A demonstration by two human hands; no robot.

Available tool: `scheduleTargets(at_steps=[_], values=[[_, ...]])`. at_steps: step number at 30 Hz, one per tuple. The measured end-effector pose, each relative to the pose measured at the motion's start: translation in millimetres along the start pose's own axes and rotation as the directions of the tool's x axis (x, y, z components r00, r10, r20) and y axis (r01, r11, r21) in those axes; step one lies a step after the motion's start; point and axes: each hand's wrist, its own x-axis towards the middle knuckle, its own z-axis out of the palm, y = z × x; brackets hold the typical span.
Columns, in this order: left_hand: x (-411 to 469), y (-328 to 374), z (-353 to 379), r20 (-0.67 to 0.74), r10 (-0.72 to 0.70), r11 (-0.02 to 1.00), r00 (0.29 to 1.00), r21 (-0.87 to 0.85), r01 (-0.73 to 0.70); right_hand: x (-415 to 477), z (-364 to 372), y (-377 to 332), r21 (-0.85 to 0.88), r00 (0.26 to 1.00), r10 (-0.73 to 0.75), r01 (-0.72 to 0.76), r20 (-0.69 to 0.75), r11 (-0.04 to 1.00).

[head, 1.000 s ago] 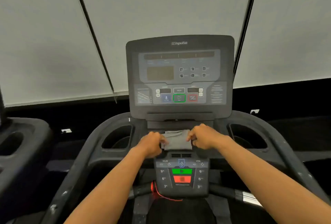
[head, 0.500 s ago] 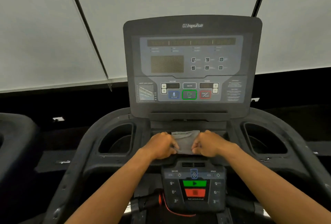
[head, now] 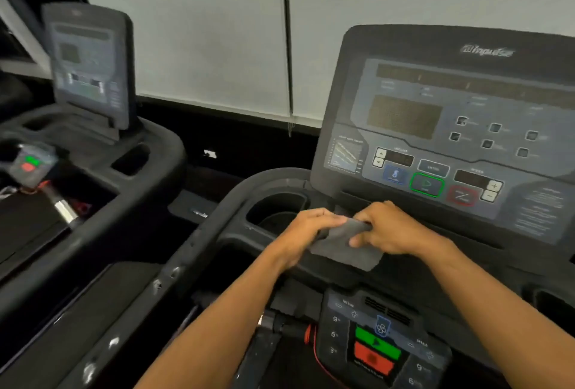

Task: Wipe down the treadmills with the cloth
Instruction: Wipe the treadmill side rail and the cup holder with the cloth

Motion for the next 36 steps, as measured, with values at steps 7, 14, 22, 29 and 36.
scheduleTargets(at_steps=[7,14,22,29,36], values=[[-105.7,-39.9,-51.3,0.053,-0.004,0.967,0.999,-0.255,0.018,11.0,-0.6,-113.2,0.005,0.826,-0.399,0.433,0.398,0.902],[-236.7,-68.7,-75.8,-0.332,-0.058,0.954,0.941,-0.295,-0.045,3.5,59.9,-229.0,0.004,0.567,-0.563,0.703,0.602,0.711],[-371.5,-99.1,-120.9,-0.483,0.062,0.896,0.874,-0.359,-0.262,-39.5,116.3,-351.1,0.206,0.27,-0.676,0.818,0.686,0.537],[-446.2,-150.8,-123.5,-0.586,-0.105,0.753,0.803,-0.575,-0.321,-60.3,186.3,-438.7,0.07,0.286,-0.673,0.891,0.681,0.449],[-551.7,-165.5,-147.8,-0.782,-0.265,0.732,0.565,-0.544,-0.41,-64.7,246.7,-495.5,0.09,0.482,-0.691,0.783,0.539,0.615]])
